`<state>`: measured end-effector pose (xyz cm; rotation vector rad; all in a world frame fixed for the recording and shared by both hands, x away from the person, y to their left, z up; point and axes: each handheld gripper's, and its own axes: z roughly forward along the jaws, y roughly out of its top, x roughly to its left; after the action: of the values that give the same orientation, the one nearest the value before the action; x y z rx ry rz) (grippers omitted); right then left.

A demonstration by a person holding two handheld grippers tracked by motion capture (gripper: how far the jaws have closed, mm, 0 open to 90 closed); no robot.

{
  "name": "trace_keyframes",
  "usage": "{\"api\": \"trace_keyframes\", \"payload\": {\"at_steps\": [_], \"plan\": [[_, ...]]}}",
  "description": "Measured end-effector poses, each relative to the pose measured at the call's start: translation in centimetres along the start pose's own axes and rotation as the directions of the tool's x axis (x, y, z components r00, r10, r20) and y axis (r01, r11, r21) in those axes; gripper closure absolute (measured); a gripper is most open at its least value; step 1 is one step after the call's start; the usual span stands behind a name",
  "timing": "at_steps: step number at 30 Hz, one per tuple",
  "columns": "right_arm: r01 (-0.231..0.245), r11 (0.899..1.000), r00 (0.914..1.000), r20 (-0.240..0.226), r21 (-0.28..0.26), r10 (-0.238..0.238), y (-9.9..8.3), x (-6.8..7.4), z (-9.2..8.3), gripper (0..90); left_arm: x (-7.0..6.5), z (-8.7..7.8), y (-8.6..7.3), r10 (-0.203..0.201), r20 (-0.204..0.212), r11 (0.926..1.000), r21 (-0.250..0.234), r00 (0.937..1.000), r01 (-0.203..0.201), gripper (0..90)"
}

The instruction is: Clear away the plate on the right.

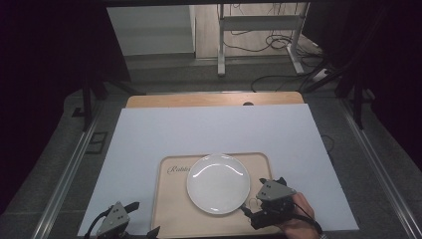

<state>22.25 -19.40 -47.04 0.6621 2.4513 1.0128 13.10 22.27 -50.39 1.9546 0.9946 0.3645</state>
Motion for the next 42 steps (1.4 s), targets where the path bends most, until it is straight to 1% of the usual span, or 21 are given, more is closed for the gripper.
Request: {"api": "trace_keyframes", "payload": {"at_steps": [21, 29, 37, 42], "plan": [[-0.038, 0.999, 0.9992, 0.012, -0.003, 0.038, -0.7, -0.3, -0.8, 0.0, 0.0, 0.0, 0.0, 0.000, 0.001, 1.0000, 0.001, 1.0000, 0.000, 0.7], [-0.049, 0.999, 0.9986, 0.020, -0.011, 0.049, -0.9, -0.5, -1.2, 0.0, 0.0, 0.0, 0.0, 0.000, 0.001, 1.0000, 0.000, 1.0000, 0.000, 0.7], [-0.057, 0.998, 0.9975, 0.040, -0.020, 0.058, -1.2, -0.8, -1.7, 0.0, 0.1, 0.0, 0.0, -0.004, 0.003, 1.0000, -0.003, 1.0000, 0.004, 0.7], [-0.078, 0.997, 0.9955, 0.053, -0.024, 0.079, -1.6, -1.1, -2.1, 0.0, 0.1, -0.1, 0.0, -0.007, 0.006, 1.0000, -0.005, 1.0000, 0.007, 0.7]]}}
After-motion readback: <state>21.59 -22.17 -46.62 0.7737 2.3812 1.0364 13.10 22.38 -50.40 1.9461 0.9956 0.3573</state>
